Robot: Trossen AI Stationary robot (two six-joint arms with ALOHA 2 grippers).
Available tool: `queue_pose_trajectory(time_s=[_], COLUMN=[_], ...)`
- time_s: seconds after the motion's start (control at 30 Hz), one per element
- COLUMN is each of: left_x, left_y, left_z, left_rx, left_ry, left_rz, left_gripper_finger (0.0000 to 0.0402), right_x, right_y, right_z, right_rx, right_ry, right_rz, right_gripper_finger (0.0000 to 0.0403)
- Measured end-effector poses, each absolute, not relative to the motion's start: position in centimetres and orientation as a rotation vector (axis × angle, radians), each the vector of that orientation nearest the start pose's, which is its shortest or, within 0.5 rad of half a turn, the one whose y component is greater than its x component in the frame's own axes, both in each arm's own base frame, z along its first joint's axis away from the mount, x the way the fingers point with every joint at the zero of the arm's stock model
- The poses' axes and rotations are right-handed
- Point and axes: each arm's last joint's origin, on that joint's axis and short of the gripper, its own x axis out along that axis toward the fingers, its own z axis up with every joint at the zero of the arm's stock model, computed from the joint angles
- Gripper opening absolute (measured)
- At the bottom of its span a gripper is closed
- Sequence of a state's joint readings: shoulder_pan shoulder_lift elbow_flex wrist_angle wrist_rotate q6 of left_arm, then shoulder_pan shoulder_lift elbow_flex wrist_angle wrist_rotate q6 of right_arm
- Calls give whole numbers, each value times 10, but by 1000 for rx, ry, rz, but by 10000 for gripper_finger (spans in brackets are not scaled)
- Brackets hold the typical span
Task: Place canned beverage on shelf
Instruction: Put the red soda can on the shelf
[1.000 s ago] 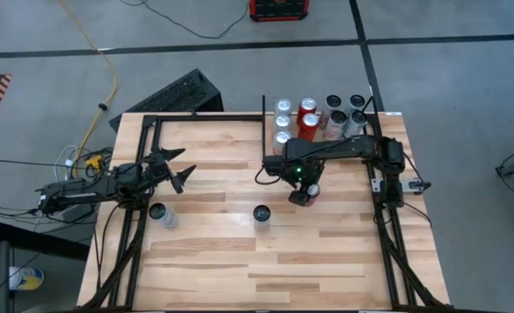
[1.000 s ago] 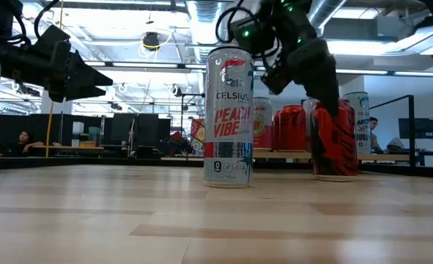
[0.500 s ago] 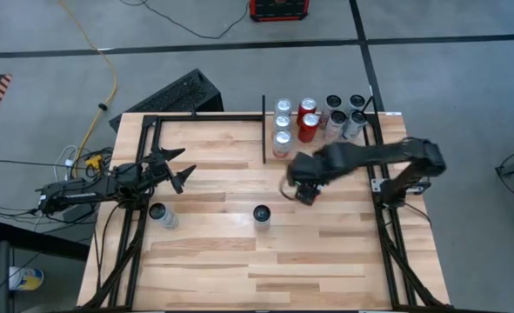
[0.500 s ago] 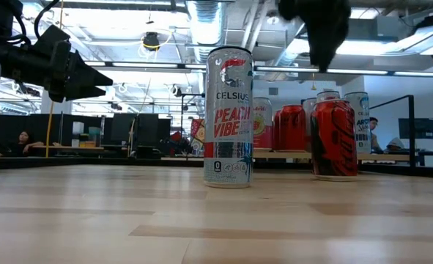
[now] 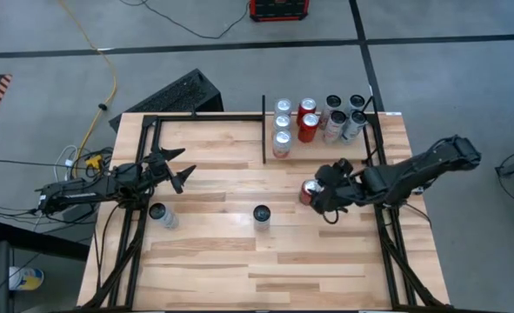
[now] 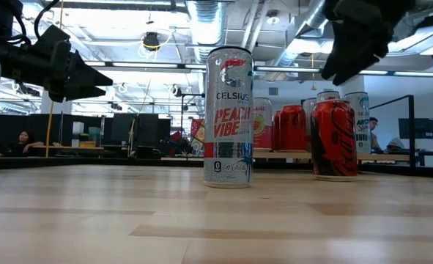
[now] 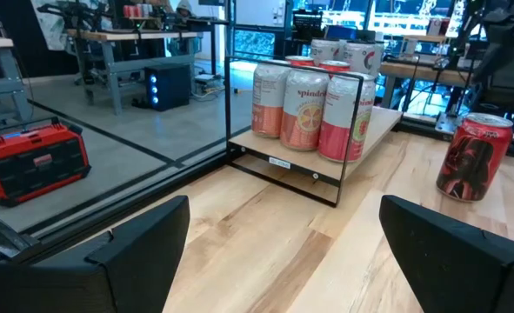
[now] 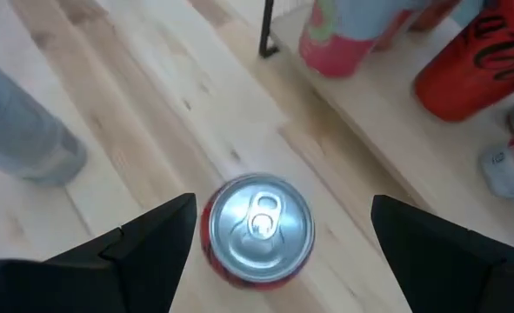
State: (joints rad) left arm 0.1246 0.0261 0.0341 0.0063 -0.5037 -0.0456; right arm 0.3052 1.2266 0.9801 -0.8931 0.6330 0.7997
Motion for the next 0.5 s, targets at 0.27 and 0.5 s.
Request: queue_pose_trajectory(time_s=[0.27,0.5], left_x=[91,91], left_y=[26,26], left_z=[174,174], left_rx=[-47,-47], left_ry=[-28,-28], left_rz=[628,628], left_gripper_finger=[361,361], right_x=[196,197], right_y=[41,54], right_z=[246,226], right_rx=[171,163], right_ry=[654,479], right_rz=[-704,-705], right_gripper_finger=[372,372])
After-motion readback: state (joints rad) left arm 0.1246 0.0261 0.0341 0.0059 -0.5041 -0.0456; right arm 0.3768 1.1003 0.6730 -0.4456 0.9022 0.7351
